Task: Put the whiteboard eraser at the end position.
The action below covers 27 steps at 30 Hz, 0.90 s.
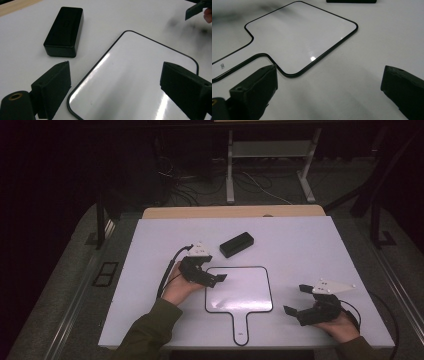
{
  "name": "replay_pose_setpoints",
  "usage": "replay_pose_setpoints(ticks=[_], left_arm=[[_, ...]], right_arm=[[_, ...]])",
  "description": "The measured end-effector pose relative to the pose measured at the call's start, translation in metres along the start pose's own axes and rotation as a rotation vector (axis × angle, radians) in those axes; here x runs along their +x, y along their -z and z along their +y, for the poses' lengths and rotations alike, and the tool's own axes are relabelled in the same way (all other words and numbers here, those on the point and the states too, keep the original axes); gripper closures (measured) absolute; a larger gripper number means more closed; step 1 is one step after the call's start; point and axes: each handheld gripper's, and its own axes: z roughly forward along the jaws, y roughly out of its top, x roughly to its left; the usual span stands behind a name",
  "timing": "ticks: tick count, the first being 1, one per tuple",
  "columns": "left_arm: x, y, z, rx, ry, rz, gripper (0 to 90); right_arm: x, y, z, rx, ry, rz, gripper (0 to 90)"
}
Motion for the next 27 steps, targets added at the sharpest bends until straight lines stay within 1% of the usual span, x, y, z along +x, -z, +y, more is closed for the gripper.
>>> replay_pose_setpoints(ticks=[6,11,14,19,23,27], left_arm=[[-0.007,0.011,-0.01,-0.021,0.002,0.015,3.4],[-0.01,0.02,-0.02,-0.036,0.016,0.017,1.7],[-0.013,0.025,-0.026,-0.041,0.005,0.027,0.0],[-0.018,0.034,-0.037,-0.05,0.017,0.025,0.0],[-0.021,0.04,-0.045,-0.044,0.035,0.02,0.0],[-0.024,0.047,-0.054,-0.068,0.027,0.032,0.0]], right_arm=[[0.0,0.0,-0.001,0.002,0.002,0.001,0.0],[-0.001,0.0,-0.001,-0.001,0.003,-0.003,0.0],[-0.001,0.001,-0.001,-0.002,0.002,-0.003,0.0],[-0.001,0.0,-0.001,0.0,0.004,-0.003,0.0],[-0.001,0.0,-0.001,-0.001,0.006,-0.005,0.0],[0.0,0.0,-0.001,0.001,0.004,-0.005,0.0]])
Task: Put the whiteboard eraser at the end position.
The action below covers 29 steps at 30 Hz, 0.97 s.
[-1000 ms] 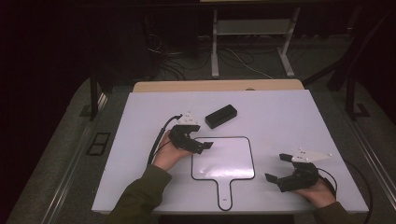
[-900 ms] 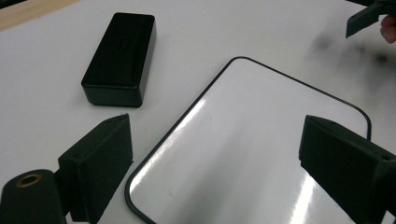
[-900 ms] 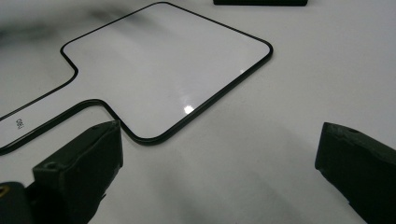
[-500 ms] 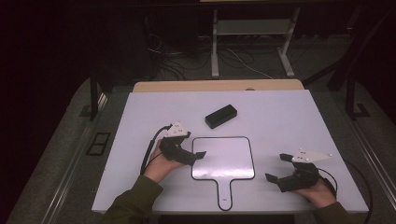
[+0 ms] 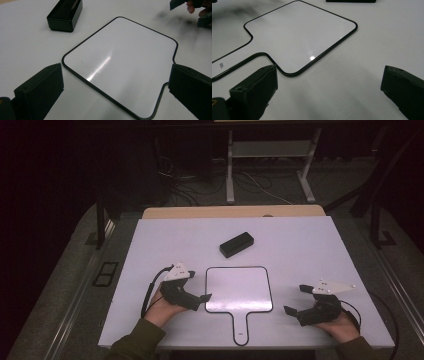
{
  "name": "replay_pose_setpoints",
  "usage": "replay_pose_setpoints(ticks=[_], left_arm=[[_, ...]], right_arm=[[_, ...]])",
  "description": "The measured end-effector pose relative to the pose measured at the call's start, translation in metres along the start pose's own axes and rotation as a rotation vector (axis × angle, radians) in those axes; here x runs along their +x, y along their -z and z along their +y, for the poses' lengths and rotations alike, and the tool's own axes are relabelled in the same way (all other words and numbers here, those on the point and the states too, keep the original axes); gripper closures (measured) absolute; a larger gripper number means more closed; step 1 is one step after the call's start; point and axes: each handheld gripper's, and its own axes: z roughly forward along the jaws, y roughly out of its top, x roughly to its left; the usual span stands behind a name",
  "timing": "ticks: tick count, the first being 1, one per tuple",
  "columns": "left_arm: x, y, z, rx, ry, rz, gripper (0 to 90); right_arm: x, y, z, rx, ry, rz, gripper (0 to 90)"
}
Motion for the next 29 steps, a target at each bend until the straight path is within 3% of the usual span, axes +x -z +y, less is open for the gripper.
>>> replay_pose_setpoints(ticks=[9,13,17,29], left_arm=[[-0.006,0.019,-0.021,-0.047,0.014,0.006,0.0],[-0.007,0.022,-0.027,-0.039,0.017,0.02,0.0],[-0.007,0.025,-0.034,-0.039,0.045,0.027,0.0],[-0.006,0.027,-0.034,-0.039,0.037,0.032,0.0]], right_arm=[[0.0,0.0,0.0,0.003,-0.001,-0.002,0.0],[0.0,-0.001,0.0,0.005,0.0,-0.003,0.0],[0.0,0.0,0.0,0.003,0.001,-0.007,0.0],[0.001,0.0,0.0,0.009,0.003,-0.006,0.0]])
